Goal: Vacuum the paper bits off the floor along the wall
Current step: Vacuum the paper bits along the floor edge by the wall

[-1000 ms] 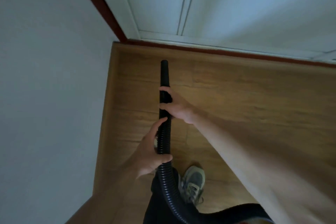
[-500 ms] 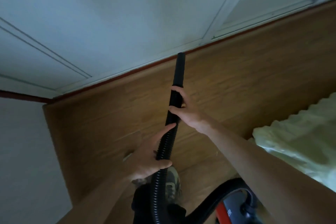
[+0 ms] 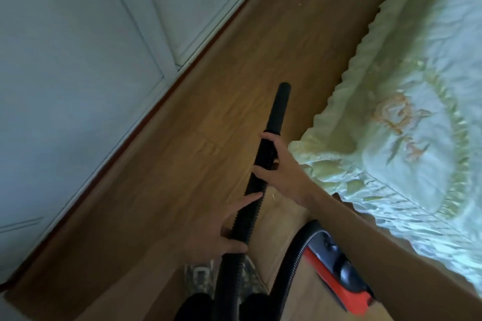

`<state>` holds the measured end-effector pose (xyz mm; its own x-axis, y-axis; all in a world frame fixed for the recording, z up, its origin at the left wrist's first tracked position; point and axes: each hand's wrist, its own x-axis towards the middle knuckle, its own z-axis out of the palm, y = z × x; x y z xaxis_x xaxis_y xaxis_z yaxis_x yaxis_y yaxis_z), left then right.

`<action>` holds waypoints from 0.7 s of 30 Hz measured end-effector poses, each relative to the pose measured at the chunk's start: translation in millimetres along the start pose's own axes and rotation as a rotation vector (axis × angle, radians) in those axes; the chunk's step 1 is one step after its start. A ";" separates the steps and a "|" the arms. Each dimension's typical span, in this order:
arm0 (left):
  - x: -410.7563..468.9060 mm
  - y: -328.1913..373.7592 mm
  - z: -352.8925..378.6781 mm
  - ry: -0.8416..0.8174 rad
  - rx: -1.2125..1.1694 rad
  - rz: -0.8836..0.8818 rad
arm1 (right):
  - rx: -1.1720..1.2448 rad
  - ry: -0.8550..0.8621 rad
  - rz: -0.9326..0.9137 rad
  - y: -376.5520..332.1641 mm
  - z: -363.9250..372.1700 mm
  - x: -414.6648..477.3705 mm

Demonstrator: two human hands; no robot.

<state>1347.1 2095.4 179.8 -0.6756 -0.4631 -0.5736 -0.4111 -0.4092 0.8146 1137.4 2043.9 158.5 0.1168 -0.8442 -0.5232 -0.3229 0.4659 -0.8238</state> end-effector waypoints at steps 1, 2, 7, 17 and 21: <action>6.7 7.5 1.8 -0.056 0.005 0.000 | 0.004 0.044 -0.005 1.4 -9.5 -7.4; 12.4 15.4 5.3 -0.110 -0.014 -0.013 | 0.009 0.090 -0.008 3.3 -18.0 -15.3; 28.5 53.8 30.0 -0.241 0.057 -0.035 | 0.142 0.301 -0.014 10.9 -51.5 -59.8; 55.8 89.7 106.9 -0.560 0.285 -0.053 | 0.433 0.714 0.102 68.5 -78.7 -170.7; 64.4 80.7 151.0 -0.704 0.350 -0.057 | 0.489 0.907 0.133 103.3 -72.3 -224.1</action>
<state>1178.0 2151.3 221.6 -0.8281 0.2062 -0.5213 -0.5468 -0.0919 0.8322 1010.0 2262.1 206.4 -0.7078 -0.5664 -0.4221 0.1580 0.4555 -0.8761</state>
